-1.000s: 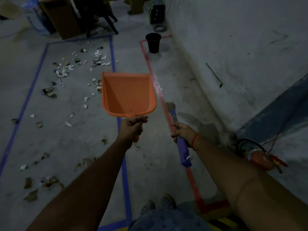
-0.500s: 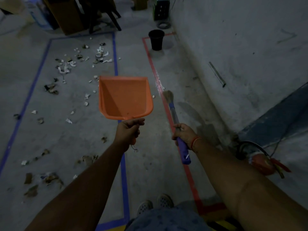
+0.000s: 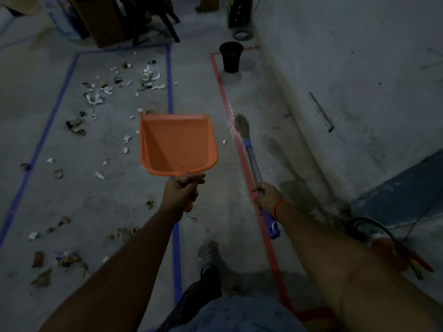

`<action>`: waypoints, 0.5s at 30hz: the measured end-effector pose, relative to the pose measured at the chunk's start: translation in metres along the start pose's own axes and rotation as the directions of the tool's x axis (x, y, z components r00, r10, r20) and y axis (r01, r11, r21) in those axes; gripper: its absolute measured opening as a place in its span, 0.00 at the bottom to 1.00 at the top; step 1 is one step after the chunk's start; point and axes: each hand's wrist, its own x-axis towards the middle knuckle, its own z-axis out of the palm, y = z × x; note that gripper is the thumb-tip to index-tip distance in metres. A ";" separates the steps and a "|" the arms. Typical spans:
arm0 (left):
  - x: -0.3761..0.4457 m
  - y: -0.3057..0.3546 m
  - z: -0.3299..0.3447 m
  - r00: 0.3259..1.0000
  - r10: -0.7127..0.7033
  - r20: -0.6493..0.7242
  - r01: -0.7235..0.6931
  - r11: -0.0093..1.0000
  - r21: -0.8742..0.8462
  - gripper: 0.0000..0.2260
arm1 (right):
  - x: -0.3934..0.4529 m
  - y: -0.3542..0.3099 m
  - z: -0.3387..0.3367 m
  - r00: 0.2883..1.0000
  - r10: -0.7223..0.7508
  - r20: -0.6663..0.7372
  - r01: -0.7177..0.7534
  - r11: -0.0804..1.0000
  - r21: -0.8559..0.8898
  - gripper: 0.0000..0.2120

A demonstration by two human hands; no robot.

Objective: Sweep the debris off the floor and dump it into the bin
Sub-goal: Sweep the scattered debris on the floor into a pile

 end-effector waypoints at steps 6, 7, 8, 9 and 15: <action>0.068 0.001 -0.015 0.999 -0.045 0.029 0.045 0.999 -0.006 0.13 | 0.073 -0.018 0.003 0.996 0.016 -0.093 -0.026 0.994 -0.109 0.10; 0.081 0.002 -0.018 0.998 -0.051 0.037 0.051 0.999 -0.005 0.13 | 0.087 -0.021 0.003 0.996 0.021 -0.088 -0.032 0.991 -0.130 0.09; 0.094 0.003 -0.021 0.997 -0.056 0.044 0.057 0.998 -0.002 0.13 | 0.100 -0.025 0.003 0.996 0.027 -0.087 -0.040 0.987 -0.155 0.09; 0.107 0.004 -0.025 0.997 -0.061 0.051 0.061 0.998 0.000 0.14 | 0.114 -0.027 0.003 0.996 0.029 -0.086 -0.044 0.983 -0.180 0.08; 0.174 0.013 -0.043 0.992 -0.099 0.073 0.098 0.995 0.022 0.15 | 0.193 -0.030 0.000 0.991 0.125 -0.052 -0.134 0.964 -0.228 0.09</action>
